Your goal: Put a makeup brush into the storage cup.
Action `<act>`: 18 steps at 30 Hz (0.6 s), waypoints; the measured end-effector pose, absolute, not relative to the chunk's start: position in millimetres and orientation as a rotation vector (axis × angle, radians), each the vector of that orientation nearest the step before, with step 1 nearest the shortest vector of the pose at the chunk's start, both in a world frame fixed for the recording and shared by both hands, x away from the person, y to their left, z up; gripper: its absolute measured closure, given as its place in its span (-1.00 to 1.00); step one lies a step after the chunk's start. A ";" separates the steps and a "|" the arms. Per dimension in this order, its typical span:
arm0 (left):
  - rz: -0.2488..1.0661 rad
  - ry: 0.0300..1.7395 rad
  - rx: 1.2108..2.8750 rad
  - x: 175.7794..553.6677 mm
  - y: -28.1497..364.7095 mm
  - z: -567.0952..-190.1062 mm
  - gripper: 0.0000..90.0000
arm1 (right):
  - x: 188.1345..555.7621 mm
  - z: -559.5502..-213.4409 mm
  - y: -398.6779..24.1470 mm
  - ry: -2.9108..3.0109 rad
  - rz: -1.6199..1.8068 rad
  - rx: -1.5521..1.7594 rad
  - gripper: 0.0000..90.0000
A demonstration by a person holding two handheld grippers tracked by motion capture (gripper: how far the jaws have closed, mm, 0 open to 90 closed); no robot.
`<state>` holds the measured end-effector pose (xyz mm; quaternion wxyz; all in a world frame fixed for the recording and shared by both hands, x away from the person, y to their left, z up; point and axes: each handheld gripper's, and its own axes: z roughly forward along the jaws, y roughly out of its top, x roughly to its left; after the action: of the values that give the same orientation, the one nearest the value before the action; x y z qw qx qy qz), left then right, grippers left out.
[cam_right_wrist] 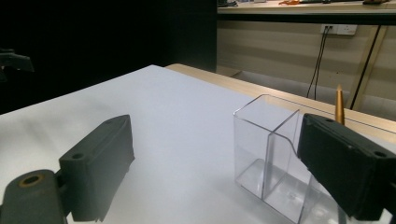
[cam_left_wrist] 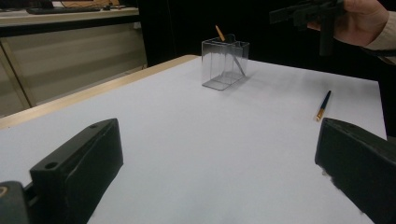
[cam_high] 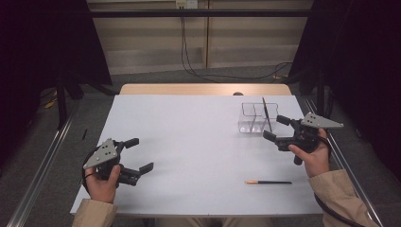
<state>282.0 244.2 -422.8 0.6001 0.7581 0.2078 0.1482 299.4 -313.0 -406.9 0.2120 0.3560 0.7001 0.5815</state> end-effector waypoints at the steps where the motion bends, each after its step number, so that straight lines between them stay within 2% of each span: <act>1: 0.342 0.482 1.758 282.0 244.2 -422.8 -0.98 | 298.5 -407.2 -312.4 1.945 1.617 0.984 -0.77; 18: 0.344 0.478 1.762 281.7 244.0 -422.4 -0.98 | 285.2 -414.0 -307.9 2.008 1.622 0.951 -0.77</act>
<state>281.7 244.0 -422.4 0.5986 0.7596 0.2063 0.1484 285.2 -307.9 -414.0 0.1943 0.3392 0.7160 0.5784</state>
